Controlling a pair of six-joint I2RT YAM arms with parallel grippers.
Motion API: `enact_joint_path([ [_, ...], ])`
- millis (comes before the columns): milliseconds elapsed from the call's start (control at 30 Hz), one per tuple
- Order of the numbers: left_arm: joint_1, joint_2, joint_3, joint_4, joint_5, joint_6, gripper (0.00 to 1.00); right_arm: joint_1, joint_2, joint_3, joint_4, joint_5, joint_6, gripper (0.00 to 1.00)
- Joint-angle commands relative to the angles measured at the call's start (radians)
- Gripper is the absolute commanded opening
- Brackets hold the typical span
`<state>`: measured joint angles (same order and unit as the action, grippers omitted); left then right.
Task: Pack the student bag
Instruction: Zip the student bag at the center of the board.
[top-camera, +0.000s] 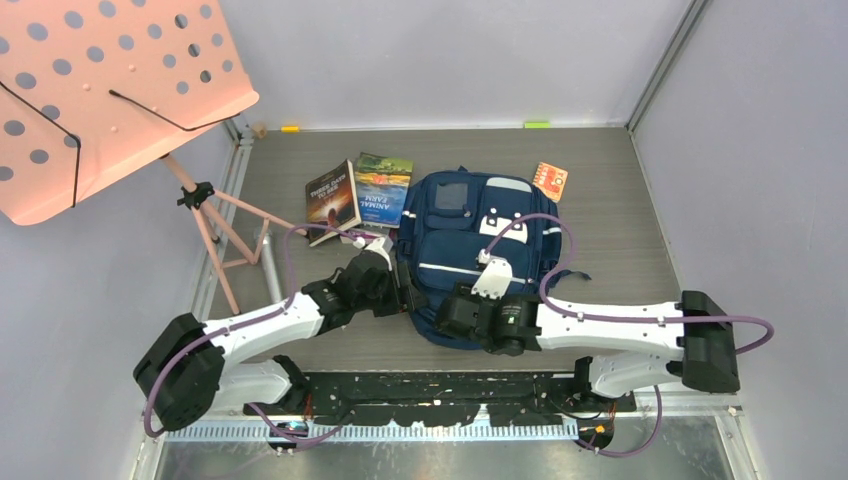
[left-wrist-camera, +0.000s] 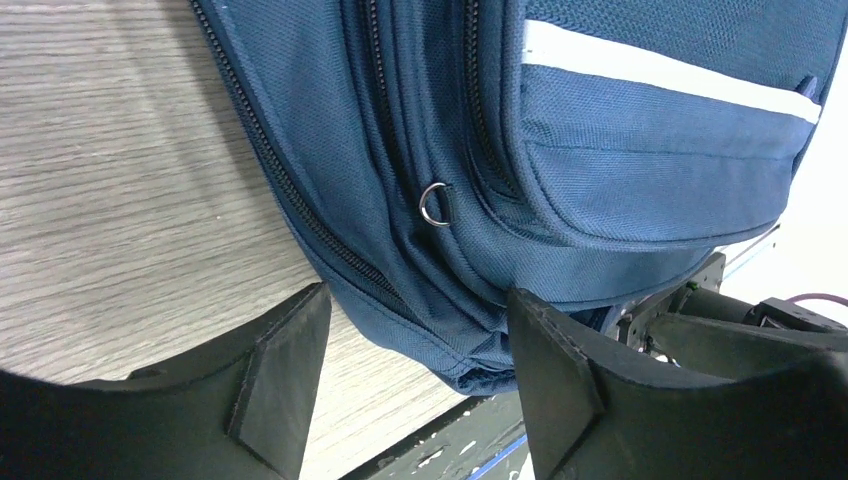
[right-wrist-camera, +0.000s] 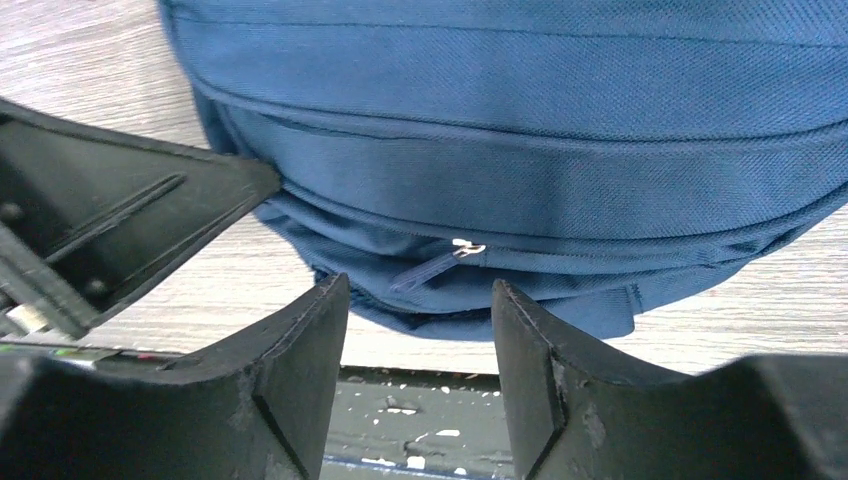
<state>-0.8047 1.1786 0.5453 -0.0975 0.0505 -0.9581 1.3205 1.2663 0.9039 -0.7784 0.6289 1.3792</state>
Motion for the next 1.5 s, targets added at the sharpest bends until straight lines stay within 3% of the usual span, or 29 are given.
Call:
enact_joint_path([
  [0,0.004,0.008,-0.01,0.082,0.029,-0.018,0.65,0.005,0.038,0.001,0.043,0.058,0.044,0.58],
  [267,0.004,-0.046,-0.048,0.072,0.023,-0.034,0.63,0.004,0.108,0.012,0.069,0.057,0.022,0.54],
  [333,0.004,-0.063,-0.063,0.063,0.017,-0.04,0.57,0.003,0.119,0.013,0.071,0.061,0.02,0.54],
  [367,0.004,-0.072,-0.073,0.064,0.013,-0.042,0.47,0.0,0.122,0.013,0.072,0.06,0.019,0.54],
  [433,0.004,-0.085,-0.089,0.069,0.01,-0.046,0.39,-0.004,0.131,0.011,0.076,0.054,0.016,0.53],
  [567,0.004,-0.063,-0.088,0.075,0.011,-0.041,0.47,-0.009,0.15,0.007,0.08,0.053,0.011,0.48],
  [867,0.004,0.022,-0.055,0.138,0.012,-0.035,0.57,-0.009,0.167,0.01,0.068,0.052,-0.003,0.19],
  [1000,0.004,0.03,-0.045,0.142,-0.04,-0.023,0.35,-0.01,0.16,0.009,0.046,0.063,-0.011,0.03],
  [1067,0.004,0.032,-0.034,0.137,-0.073,-0.012,0.15,-0.01,0.158,0.011,0.03,0.064,-0.02,0.01],
  [1133,0.012,0.04,-0.012,0.12,-0.083,0.011,0.03,-0.01,0.156,0.015,0.01,0.063,-0.029,0.0],
  [1267,0.067,0.052,0.021,0.074,-0.08,0.064,0.0,-0.01,0.13,0.006,-0.028,0.051,-0.043,0.0],
  [1467,0.234,0.096,0.086,0.046,0.002,0.18,0.0,-0.009,0.08,-0.032,-0.07,0.015,-0.054,0.0],
])
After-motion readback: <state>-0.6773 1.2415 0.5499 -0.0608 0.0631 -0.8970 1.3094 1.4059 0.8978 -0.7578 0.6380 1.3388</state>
